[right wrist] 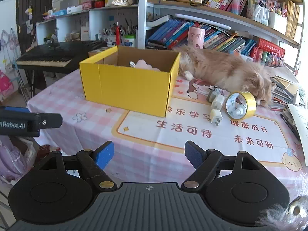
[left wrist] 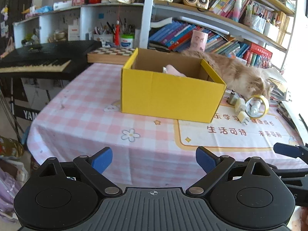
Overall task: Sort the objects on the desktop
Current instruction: 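Withdraw both open tools up and away from the yellow box, then move the right tool toward the yellow tape roll and white tube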
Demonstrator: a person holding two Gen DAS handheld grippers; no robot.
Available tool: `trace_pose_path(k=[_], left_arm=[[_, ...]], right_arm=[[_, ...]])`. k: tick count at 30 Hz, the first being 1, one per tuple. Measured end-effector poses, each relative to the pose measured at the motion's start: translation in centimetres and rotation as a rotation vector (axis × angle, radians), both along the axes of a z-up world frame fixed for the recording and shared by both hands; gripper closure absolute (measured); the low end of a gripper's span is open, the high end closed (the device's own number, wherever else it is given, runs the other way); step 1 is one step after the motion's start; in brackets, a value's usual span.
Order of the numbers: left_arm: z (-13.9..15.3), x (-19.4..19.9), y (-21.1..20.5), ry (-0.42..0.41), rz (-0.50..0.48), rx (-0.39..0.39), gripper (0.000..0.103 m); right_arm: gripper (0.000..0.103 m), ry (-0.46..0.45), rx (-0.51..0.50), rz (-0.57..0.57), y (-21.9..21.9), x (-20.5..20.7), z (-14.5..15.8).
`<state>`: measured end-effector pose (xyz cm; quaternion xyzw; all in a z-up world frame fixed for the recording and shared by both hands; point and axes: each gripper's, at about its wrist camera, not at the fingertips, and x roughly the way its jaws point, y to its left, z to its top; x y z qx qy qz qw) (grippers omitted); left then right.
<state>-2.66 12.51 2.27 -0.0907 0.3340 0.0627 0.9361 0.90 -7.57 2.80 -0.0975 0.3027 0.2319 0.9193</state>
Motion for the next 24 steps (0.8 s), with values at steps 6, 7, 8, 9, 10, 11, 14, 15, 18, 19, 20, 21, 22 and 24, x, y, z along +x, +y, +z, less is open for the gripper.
trace_pose_path(k=[6, 7, 8, 9, 10, 11, 14, 15, 18, 19, 20, 21, 22, 24], left_arm=[[-0.6, 1.3, -1.5, 0.027, -0.076, -0.002, 0.007], [-0.7, 1.5, -1.8, 0.030, -0.091, 0.000, 0.007], [-0.7, 1.7, -2.1, 0.034, -0.107, 0.003, 0.007], [-0.8, 2.0, -2.5, 0.038, -0.123, 0.006, 0.007], [-0.8, 2.3, -2.8, 0.041, -0.136, 0.008, 0.007], [-0.9, 2.5, -3.1, 0.044, -0.148, 0.010, 0.007], [-1.0, 3.5, -3.9, 0.051, -0.172, 0.011, 0.007], [-1.1, 3.8, -4.1, 0.054, -0.176, 0.008, 0.007], [-1.2, 5.1, -5.1, 0.060, -0.194, 0.003, 0.007], [-1.2, 5.4, -5.5, 0.060, -0.202, 0.006, 0.007], [-1.2, 5.8, -6.0, 0.058, -0.212, 0.011, 0.007], [-1.1, 6.2, -6.4, 0.055, -0.220, 0.015, 0.007], [-1.1, 6.6, -6.9, 0.051, -0.229, 0.020, 0.007], [-1.0, 7.3, -7.6, 0.046, -0.240, 0.029, 0.007]], right_arm=[[0.024, 0.018, -0.012, -0.056, -1.2, 0.1, -0.4], [0.024, 0.022, -0.012, -0.068, -1.4, 0.2, -0.5], [0.024, 0.026, -0.011, -0.078, -1.7, 0.3, -0.5], [0.024, 0.029, -0.011, -0.089, -1.9, 0.4, -0.6], [0.024, 0.033, -0.012, -0.099, -2.1, 0.5, -0.7], [0.024, 0.036, -0.014, -0.107, -2.2, 0.7, -0.8], [0.024, 0.044, -0.024, -0.122, -2.7, 1.2, -1.0], [0.024, 0.047, -0.026, -0.124, -2.9, 1.4, -1.0], [0.024, 0.046, -0.038, -0.130, -3.5, 2.1, -1.1], [0.024, 0.043, -0.040, -0.133, -3.8, 2.4, -1.0], [0.024, 0.043, -0.041, -0.137, -4.1, 2.7, -1.0], [0.024, 0.045, -0.041, -0.144, -4.4, 3.1, -0.9], [0.024, 0.046, -0.041, -0.148, -4.7, 3.5, -0.9], [0.024, 0.049, -0.040, -0.155, -5.4, 4.3, -0.9]])
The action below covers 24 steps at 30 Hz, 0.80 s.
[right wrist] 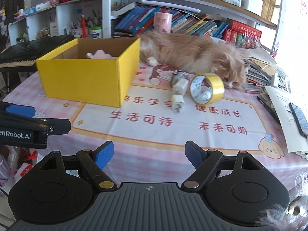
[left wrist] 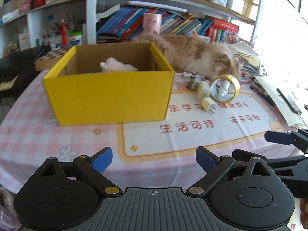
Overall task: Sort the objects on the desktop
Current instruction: 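Move the right tool toward the yellow tape roll and white tube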
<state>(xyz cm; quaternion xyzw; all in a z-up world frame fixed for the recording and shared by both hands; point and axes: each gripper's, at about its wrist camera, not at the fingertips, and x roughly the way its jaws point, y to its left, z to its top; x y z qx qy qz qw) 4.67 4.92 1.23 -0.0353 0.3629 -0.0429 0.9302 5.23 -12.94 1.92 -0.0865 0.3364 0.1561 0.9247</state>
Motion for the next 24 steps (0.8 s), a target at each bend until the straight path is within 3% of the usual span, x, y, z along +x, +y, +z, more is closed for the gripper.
trace_pose_path(k=[16, 24], left_arm=[[-1.0, 6.3, -5.7, 0.039, -0.051, 0.003, 0.007], [-1.1, 8.9, -8.0, 0.043, -0.026, 0.008, 0.007]], right_arm=[[0.024, 0.070, -0.021, -0.025, -5.0, 6.7, -0.7], [0.024, 0.072, -0.028, -0.007, -6.9, 9.8, -0.6]])
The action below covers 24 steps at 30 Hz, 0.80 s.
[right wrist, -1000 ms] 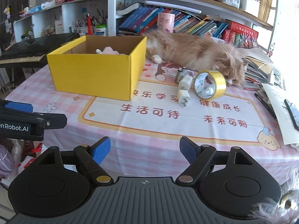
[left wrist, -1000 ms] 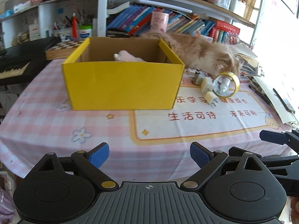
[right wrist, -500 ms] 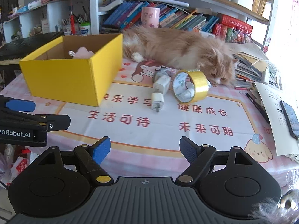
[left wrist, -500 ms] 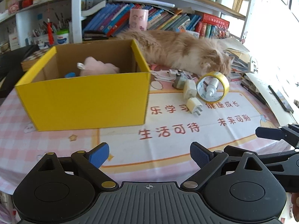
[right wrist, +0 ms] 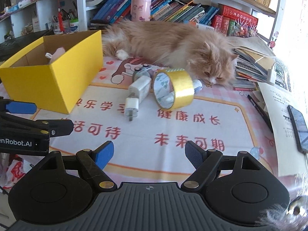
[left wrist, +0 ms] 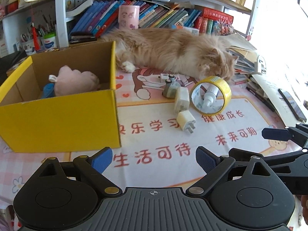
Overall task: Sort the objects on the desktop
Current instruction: 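Move the right tool toward the yellow tape roll and white tube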
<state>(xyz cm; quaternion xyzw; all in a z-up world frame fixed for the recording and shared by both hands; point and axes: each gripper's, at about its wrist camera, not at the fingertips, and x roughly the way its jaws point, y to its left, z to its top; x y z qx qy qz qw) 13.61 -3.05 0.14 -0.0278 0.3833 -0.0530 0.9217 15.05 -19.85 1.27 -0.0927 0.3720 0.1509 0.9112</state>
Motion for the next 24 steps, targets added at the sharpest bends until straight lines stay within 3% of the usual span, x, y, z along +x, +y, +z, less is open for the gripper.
trace_pose_path(k=[12, 24], left_arm=[[0.2, 2.8, -2.7, -0.014, 0.074, 0.029, 0.007], [-0.6, 5.9, -4.1, 0.054, 0.133, 0.036, 0.007]], right_arm=[[0.024, -0.015, 0.025, 0.050, -2.7, 5.0, 0.1], [0.026, 0.038, 0.054, 0.119, -3.9, 9.8, -1.1]])
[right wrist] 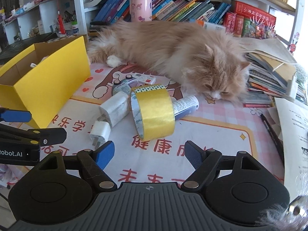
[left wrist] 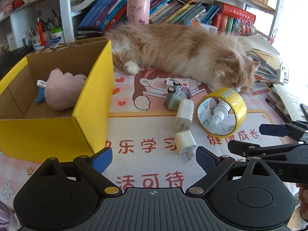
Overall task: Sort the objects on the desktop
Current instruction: 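Move the right tool toward the yellow tape roll and white tube, then close the right tool on the yellow tape roll while the left tool grips a white charger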
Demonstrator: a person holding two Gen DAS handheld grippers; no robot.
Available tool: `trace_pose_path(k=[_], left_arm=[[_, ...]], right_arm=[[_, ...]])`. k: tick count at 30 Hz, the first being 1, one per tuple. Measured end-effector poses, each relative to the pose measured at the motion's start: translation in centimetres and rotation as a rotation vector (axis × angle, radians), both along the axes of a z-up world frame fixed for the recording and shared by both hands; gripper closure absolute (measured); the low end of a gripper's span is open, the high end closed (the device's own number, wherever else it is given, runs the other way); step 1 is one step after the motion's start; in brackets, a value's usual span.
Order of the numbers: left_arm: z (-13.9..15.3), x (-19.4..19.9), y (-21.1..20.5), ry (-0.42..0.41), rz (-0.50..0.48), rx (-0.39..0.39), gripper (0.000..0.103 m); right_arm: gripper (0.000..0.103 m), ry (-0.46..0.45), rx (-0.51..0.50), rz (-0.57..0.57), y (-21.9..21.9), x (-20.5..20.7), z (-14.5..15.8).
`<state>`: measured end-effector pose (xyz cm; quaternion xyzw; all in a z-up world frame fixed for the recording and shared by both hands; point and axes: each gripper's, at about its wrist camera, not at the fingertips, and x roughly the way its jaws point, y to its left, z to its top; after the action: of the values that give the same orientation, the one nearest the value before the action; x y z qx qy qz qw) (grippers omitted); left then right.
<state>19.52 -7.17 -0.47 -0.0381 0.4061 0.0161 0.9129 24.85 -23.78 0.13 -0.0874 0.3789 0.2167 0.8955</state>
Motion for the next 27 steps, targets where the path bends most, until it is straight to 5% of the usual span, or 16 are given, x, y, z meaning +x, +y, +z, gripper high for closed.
trace_pose_path(k=[15, 27], left_arm=[[-1.4, 2.8, -2.0, 0.066, -0.124, -0.009, 0.010], [-4.4, 5.3, -4.5, 0.084, -0.177, 0.033, 0.043]], right_arm=[[0.030, -0.005, 0.042, 0.009, 0.1, 4.0, -0.6], [0.046, -0.009, 0.043, 0.018, 0.0, 4.6, -0.5]])
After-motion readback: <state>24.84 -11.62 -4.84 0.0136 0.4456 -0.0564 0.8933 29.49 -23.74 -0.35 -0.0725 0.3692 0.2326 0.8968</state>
